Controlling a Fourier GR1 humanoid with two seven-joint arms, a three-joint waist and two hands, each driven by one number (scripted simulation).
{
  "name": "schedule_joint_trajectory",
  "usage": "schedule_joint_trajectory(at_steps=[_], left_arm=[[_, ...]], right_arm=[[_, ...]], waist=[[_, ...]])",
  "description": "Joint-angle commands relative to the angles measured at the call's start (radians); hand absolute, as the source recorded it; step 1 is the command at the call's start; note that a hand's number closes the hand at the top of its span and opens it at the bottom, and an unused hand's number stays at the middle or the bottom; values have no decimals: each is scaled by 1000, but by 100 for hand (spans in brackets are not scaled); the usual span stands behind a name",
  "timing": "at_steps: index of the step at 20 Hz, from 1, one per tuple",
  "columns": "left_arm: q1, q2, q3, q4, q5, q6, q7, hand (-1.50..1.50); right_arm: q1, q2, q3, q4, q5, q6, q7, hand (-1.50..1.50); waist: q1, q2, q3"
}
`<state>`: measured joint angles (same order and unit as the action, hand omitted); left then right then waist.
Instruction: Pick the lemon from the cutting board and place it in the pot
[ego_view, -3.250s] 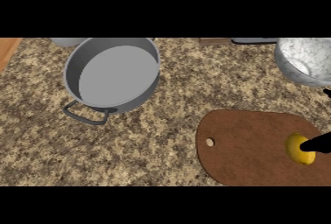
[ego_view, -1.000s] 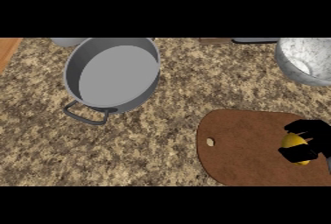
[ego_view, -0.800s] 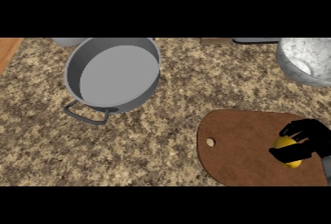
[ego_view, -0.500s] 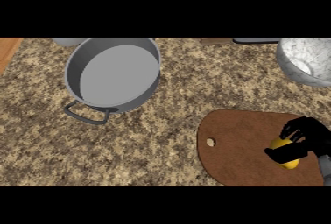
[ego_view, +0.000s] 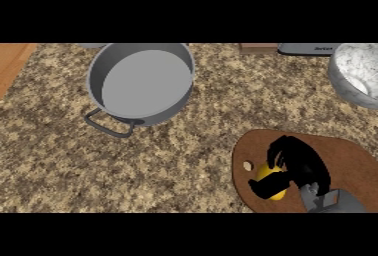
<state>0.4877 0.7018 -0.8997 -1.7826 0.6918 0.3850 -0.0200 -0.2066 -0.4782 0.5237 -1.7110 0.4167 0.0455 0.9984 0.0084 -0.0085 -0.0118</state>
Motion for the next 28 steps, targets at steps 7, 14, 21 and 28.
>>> schedule_joint_trajectory(at_steps=[7, 14, 21, 28], left_arm=[[-231, -38, 149, -69, -37, 25, -93, 0], [-224, -20, 123, -74, -27, 39, -109, 0], [-246, -21, 125, -67, 5, 55, -116, 0], [-259, 5, 104, -77, -1, 66, -141, 0]], right_arm=[[-154, 123, 120, -25, 303, -44, 192, 150], [-293, 234, 127, -94, 471, -48, 217, 150], [-441, 360, 94, -131, 554, -24, 204, 150], [-566, 474, 12, -49, 597, -2, 216, 150]], waist=[[-62, -33, -1], [-77, -42, 0], [-76, -29, 2], [-52, -18, 3]])
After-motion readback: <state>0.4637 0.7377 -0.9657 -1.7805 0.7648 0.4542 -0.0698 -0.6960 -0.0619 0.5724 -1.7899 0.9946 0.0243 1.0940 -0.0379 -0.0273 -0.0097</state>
